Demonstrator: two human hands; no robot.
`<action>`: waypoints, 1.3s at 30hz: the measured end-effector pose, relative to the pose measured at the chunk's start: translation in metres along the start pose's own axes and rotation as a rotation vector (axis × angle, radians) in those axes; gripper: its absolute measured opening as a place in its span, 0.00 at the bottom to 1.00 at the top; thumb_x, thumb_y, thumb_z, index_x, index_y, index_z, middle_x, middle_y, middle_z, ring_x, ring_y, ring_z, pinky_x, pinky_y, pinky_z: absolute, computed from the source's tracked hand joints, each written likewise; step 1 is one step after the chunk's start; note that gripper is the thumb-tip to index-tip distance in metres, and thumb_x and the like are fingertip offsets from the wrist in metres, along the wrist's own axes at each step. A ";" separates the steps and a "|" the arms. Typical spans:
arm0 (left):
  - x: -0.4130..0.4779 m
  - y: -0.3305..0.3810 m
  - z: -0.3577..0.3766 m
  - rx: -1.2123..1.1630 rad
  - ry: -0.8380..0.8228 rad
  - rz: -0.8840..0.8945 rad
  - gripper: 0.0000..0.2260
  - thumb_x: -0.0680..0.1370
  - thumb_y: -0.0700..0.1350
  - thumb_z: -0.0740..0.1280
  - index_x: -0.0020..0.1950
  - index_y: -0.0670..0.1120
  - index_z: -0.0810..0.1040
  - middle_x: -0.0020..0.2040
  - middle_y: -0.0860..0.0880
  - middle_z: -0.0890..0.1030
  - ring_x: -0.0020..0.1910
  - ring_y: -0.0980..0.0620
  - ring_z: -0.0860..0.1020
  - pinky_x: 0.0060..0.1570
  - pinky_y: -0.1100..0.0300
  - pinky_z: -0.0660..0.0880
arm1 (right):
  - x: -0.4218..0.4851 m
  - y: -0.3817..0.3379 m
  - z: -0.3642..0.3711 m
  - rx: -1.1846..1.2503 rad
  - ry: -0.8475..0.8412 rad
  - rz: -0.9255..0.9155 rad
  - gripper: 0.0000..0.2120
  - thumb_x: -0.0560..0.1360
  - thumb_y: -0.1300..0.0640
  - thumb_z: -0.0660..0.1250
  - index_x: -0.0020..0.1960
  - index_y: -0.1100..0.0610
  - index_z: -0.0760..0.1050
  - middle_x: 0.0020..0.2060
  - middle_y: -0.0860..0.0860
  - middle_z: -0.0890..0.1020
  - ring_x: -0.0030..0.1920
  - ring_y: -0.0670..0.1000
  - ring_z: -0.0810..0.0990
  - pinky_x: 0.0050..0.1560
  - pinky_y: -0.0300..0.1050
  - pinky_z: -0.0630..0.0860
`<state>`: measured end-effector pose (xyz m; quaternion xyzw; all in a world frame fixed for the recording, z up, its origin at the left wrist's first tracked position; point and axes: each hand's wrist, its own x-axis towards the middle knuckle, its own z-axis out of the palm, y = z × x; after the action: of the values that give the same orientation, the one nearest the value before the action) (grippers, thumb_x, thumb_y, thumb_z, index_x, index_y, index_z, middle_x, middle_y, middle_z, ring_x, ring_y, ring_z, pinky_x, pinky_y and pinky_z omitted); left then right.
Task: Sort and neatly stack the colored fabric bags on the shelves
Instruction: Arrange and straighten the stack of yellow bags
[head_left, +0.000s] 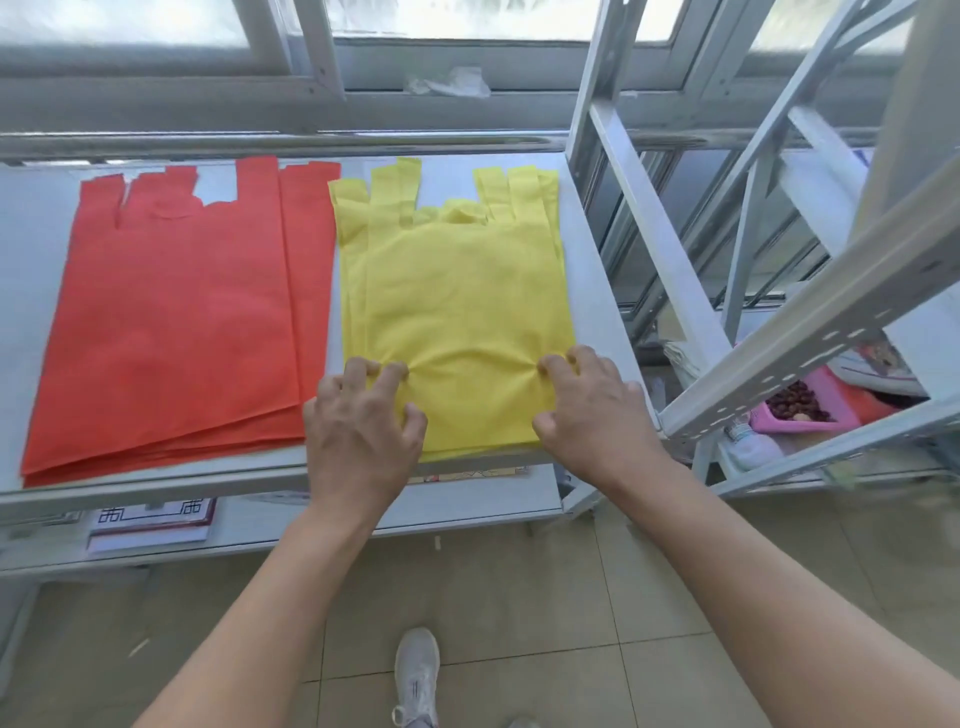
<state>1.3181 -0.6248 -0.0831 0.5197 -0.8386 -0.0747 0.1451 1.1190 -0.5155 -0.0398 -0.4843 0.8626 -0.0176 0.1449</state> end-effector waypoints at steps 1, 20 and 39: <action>-0.003 0.000 -0.002 -0.008 -0.001 -0.007 0.15 0.77 0.50 0.69 0.64 0.52 0.80 0.60 0.47 0.77 0.56 0.40 0.75 0.54 0.45 0.72 | -0.003 -0.001 -0.002 -0.008 -0.013 -0.001 0.21 0.78 0.52 0.62 0.71 0.51 0.69 0.68 0.54 0.69 0.66 0.57 0.69 0.60 0.55 0.69; 0.167 0.002 0.013 -0.170 -0.082 -0.198 0.25 0.78 0.55 0.69 0.70 0.45 0.71 0.68 0.43 0.74 0.69 0.40 0.71 0.66 0.44 0.68 | 0.129 -0.005 -0.032 0.261 0.079 0.066 0.29 0.80 0.50 0.66 0.78 0.56 0.64 0.74 0.57 0.68 0.74 0.60 0.64 0.69 0.59 0.68; 0.197 0.006 0.038 0.095 -0.147 0.631 0.29 0.80 0.33 0.54 0.78 0.55 0.68 0.81 0.54 0.66 0.76 0.47 0.65 0.69 0.47 0.61 | 0.203 0.007 -0.042 0.795 0.188 0.264 0.34 0.76 0.55 0.76 0.77 0.58 0.66 0.70 0.56 0.75 0.66 0.58 0.77 0.60 0.54 0.77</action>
<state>1.2180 -0.7993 -0.0847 0.2335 -0.9691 -0.0242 0.0756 1.0029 -0.6869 -0.0479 -0.2727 0.8528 -0.3739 0.2419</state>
